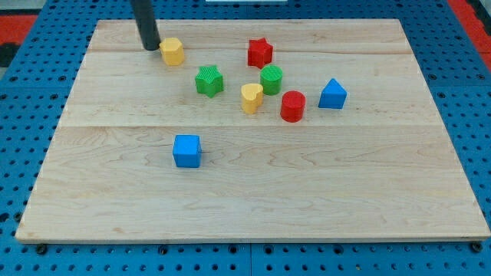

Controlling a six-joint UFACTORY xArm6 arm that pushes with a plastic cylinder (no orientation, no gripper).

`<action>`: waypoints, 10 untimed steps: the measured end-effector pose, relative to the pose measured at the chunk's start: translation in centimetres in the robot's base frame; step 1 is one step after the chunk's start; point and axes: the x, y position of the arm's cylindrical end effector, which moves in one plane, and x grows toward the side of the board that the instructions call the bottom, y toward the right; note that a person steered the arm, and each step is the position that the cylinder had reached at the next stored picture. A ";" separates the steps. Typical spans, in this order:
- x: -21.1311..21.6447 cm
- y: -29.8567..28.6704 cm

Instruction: Slide yellow hexagon towards the red star

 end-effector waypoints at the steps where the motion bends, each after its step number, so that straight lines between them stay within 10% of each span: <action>1: 0.0 3.3; 10: 1.6 5.7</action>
